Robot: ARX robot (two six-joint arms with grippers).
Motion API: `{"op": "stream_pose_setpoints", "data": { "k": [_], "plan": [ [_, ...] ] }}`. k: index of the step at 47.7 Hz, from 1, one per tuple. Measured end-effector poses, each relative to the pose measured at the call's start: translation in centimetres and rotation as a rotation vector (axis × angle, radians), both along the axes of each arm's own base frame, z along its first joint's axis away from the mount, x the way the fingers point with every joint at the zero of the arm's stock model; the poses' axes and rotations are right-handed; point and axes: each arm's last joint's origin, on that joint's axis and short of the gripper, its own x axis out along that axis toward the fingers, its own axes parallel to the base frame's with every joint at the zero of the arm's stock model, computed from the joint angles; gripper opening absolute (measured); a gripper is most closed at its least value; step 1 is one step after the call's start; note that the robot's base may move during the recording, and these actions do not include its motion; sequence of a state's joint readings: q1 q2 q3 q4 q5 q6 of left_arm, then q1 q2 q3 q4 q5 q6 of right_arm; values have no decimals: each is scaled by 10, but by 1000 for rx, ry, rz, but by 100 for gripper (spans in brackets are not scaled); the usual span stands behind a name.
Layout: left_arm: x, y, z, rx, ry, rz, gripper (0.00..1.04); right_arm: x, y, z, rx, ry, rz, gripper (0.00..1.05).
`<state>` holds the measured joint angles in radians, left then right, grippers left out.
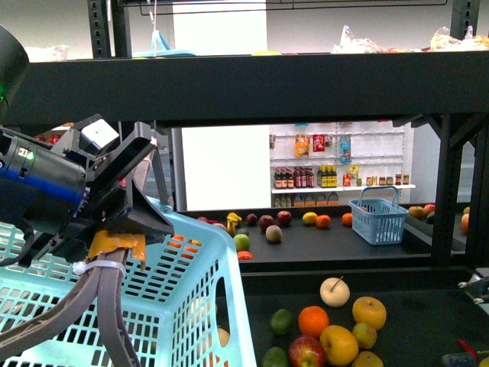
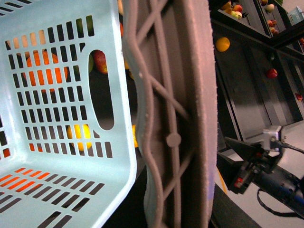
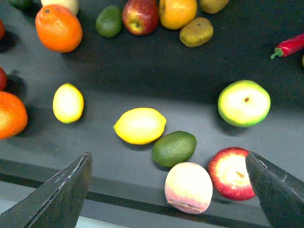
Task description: Pick lemon from shelf
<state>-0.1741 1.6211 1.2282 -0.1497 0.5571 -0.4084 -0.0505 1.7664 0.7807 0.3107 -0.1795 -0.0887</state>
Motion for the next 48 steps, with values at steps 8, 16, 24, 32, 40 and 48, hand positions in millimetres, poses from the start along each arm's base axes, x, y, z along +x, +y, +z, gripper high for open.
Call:
{"op": "stream_pose_setpoints", "data": {
  "k": [8, 16, 24, 32, 40, 48],
  "plan": [
    [0, 0, 0, 0, 0, 0, 13, 33, -5, -40, -56, 66, 128, 97],
    [0, 0, 0, 0, 0, 0, 13, 61, -6, -74, -45, 98, 208, 97],
    [0, 0, 0, 0, 0, 0, 13, 75, 2, -109, -33, 135, 287, 97],
    [0, 0, 0, 0, 0, 0, 13, 78, 14, -131, -47, 145, 366, 97],
    [0, 0, 0, 0, 0, 0, 13, 87, 22, -154, -165, 96, 405, 97],
    [0, 0, 0, 0, 0, 0, 13, 95, 23, -169, -242, 78, 452, 97]
  ]
}}
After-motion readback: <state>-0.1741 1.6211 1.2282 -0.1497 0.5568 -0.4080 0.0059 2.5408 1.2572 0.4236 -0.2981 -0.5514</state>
